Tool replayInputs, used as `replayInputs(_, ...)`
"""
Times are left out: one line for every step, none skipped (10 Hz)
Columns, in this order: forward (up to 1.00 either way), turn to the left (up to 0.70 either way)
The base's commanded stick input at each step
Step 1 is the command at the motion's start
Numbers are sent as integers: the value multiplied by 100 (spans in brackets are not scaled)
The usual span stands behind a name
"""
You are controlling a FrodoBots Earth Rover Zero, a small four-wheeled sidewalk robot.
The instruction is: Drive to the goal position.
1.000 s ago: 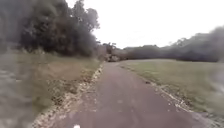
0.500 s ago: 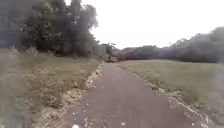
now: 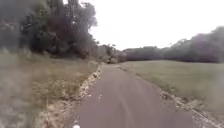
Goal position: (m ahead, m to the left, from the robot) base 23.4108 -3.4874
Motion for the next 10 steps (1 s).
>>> replayInputs(100,-2)
replayInputs(100,-2)
replayInputs(100,-2)
replayInputs(100,-2)
replayInputs(100,-2)
replayInputs(100,-2)
replayInputs(100,-3)
replayInputs(100,-3)
replayInputs(100,-3)
replayInputs(100,-3)
